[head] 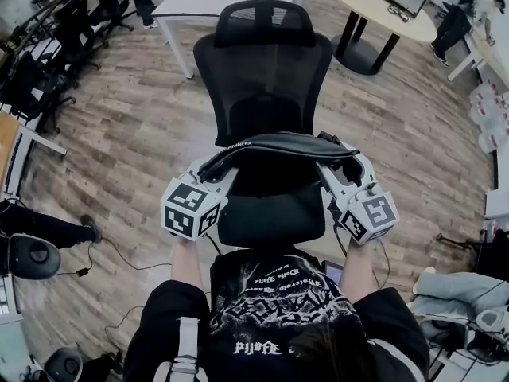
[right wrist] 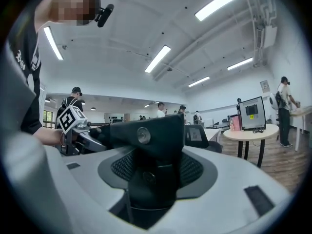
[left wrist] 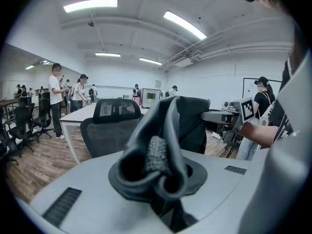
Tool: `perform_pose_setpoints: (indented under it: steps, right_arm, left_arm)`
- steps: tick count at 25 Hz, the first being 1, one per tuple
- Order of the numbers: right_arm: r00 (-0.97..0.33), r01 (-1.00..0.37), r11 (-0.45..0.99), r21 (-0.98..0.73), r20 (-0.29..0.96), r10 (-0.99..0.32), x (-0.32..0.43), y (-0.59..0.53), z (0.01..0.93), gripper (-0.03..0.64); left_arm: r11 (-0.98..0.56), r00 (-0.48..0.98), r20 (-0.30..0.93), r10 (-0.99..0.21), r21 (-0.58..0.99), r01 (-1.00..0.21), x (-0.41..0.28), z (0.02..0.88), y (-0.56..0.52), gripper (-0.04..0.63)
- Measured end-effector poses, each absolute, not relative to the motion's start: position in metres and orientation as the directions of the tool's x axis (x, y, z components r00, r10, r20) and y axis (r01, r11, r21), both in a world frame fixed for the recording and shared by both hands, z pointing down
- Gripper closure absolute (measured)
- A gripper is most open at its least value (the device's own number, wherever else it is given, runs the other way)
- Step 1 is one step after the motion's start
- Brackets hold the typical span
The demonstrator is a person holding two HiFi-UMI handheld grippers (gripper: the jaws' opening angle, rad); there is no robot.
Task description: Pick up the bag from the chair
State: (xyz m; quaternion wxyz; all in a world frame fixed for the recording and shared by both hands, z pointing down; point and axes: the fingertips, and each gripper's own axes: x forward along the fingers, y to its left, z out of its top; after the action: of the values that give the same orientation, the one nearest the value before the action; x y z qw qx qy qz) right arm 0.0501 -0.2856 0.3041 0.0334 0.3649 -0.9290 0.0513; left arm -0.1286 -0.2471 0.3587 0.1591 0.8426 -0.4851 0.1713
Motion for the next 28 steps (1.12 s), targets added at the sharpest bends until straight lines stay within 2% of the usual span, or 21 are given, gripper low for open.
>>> perform_pose_setpoints:
  steps: [15,28]
  right_arm:
    - [-0.706,-0.708,0.707,0.001,0.019,-0.708,0.046,-0.305,0.250,0.387]
    - [-0.716,-0.698,0.716,0.014,0.022,-0.698,0.046,-0.302,0.252,0.388]
  left_arm:
    - [-0.460,0.439,0.354,-0.826,0.029,-0.888,-0.133,0.304,-0.267,0.532]
    - [-0.464,0.439,0.355,-0.825,0.018,-0.886,-0.132,0.306,-0.263,0.534]
